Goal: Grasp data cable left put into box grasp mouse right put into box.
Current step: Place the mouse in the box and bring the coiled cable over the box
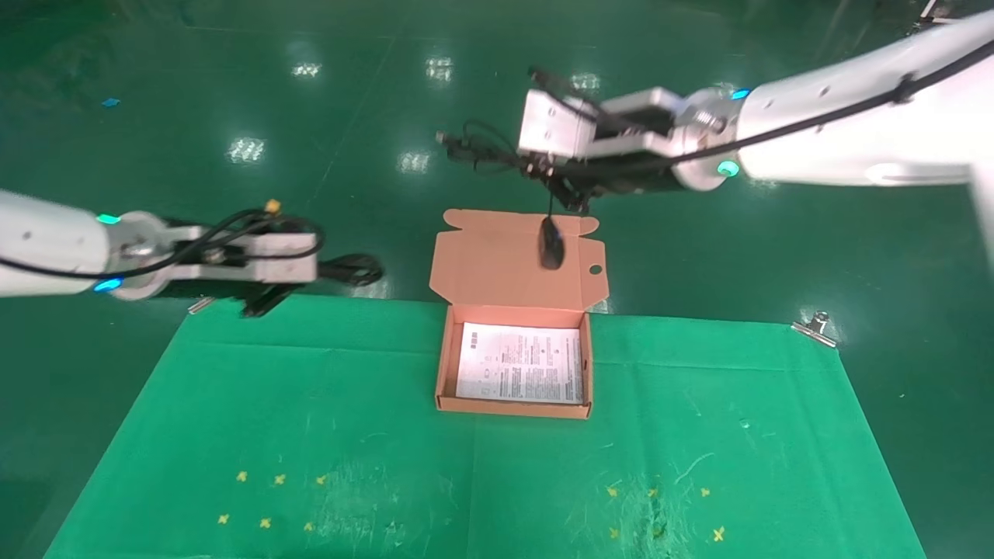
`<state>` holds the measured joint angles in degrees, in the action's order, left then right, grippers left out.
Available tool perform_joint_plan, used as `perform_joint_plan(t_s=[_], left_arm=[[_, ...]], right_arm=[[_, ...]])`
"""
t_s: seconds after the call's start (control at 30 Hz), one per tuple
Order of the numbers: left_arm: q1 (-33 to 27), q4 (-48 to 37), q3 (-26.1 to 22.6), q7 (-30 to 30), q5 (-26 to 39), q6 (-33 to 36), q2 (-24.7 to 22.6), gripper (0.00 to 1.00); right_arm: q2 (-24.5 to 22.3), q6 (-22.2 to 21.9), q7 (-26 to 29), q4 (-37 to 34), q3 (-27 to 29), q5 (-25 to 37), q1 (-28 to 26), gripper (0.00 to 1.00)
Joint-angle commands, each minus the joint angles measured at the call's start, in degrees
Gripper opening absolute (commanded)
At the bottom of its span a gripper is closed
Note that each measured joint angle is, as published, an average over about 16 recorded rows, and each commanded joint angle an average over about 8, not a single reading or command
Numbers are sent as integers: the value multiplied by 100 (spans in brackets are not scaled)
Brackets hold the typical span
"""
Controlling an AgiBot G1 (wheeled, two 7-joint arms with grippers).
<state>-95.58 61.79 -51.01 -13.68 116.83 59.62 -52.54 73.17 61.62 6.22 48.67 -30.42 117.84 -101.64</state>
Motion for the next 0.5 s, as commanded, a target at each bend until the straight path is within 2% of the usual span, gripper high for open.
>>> perform_joint_plan(t_s=[0.03, 0.5], left_arm=[[44, 78, -25, -131, 64, 103, 117, 0], [241, 960, -86, -1226, 573, 598, 630, 0]], right_arm=[[31, -23, -25, -60, -25, 26, 36, 0], [417, -195, -103, -469, -381, -139, 321, 0]])
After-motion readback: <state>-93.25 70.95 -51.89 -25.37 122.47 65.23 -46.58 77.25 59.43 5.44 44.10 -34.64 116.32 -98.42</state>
